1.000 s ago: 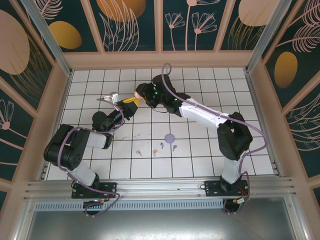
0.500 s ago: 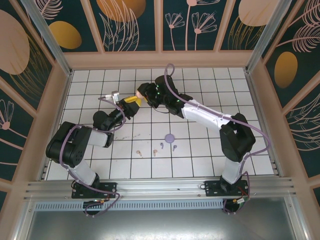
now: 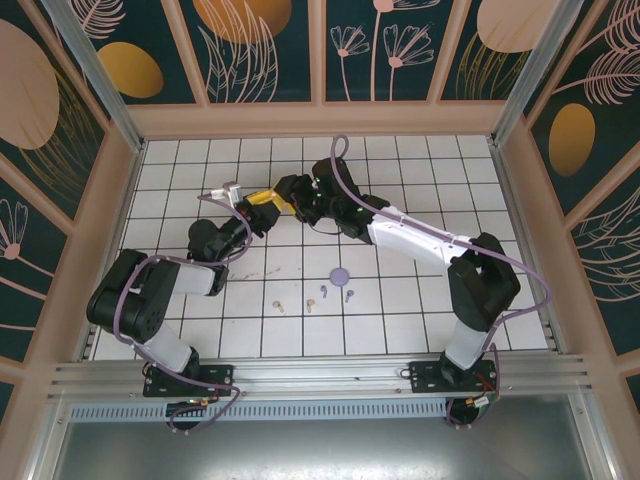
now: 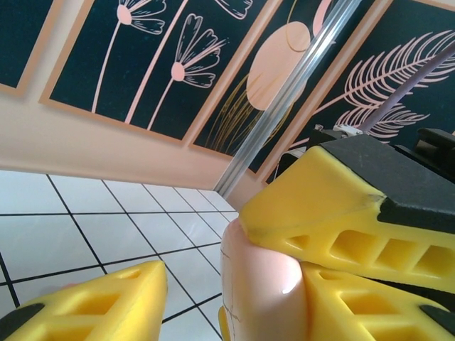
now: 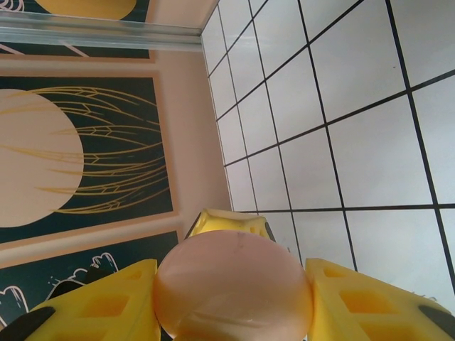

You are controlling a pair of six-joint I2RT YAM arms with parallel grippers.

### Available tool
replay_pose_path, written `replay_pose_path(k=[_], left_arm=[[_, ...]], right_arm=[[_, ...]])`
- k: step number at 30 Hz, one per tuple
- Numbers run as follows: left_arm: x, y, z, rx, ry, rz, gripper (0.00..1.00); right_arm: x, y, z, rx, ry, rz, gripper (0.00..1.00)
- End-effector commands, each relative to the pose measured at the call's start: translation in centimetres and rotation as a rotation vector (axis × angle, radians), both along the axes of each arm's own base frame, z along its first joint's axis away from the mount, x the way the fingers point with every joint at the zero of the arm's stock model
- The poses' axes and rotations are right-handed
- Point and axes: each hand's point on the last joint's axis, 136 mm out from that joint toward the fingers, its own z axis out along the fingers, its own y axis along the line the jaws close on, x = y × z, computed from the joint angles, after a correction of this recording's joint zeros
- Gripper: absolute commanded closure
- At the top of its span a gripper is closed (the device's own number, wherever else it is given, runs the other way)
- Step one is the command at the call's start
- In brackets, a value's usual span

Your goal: Insert wireless bluetooth earbuds into charging case

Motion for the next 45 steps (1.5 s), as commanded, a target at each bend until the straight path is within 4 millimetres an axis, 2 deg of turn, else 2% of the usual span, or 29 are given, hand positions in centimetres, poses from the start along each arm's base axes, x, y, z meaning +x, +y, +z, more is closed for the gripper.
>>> replay_pose_path(k=[1, 13, 15, 20, 25, 27, 29, 32, 33, 36, 41, 43, 45], left_arm=[[0.3, -0.1, 1.3, 0.012, -0.043, -0.001, 0.53], [-0.5, -1.6, 0.5, -0.012, -0.025, -0.11, 0.68], [-0.6, -1.7, 0.6, -0.015, -0.03, -0.117, 0.76], [-0.7, -1.8, 0.5, -0.02, -0.03, -0.121, 0.86], [-0.8, -1.7, 0.4, -0.024, -0.026, -0.124, 1.0], [-0.8, -1.7, 0.5, -0.027, -0.026, -0.123, 1.0], [-0.9, -1.7, 0.6, -0.031, -0.027, -0.125, 1.0], [-1.0, -1.7, 0.5, -0.032, -0.02, -0.128, 1.0], [-1.0, -1.8, 0.5, -0.029, -0.017, -0.13, 1.0], [-1.0, -1.9, 0.4, -0.009, -0.009, -0.139, 1.0], [-1.1, -2.7, 0.6, 0.062, -0.002, -0.185, 1.0], [-1.1, -3.2, 0.6, 0.092, 0.004, -0.216, 1.0], [-1.1, -3.6, 0.8, 0.115, 0.006, -0.243, 1.0]], right_arm=[[-0.6, -0.4, 1.7, 0.033, -0.023, 0.017, 0.59], [-0.2, 0.0, 2.1, 0.043, -0.033, 0.014, 0.59], [-0.1, 0.0, 2.2, 0.044, -0.035, 0.013, 0.59], [0.0, 0.0, 2.1, 0.043, -0.032, 0.006, 0.59], [0.2, 0.2, 2.1, 0.046, -0.034, 0.007, 0.59], [0.4, 0.1, 2.3, 0.052, -0.042, 0.002, 0.56], [0.9, -0.1, 3.1, 0.062, -0.068, -0.008, 0.4], [2.3, -2.0, 5.2, 0.064, -0.144, -0.063, 0.22], [2.7, -2.8, 6.0, 0.065, -0.175, -0.082, 0.21], [3.2, -6.0, 7.7, 0.026, -0.257, -0.131, 0.2], [2.7, -11.4, 8.5, -0.136, -0.489, -0.102, 0.2], [2.2, -12.6, 8.2, -0.206, -0.611, -0.035, 0.21], [0.8, -12.6, 7.6, -0.253, -0.732, 0.067, 0.21]])
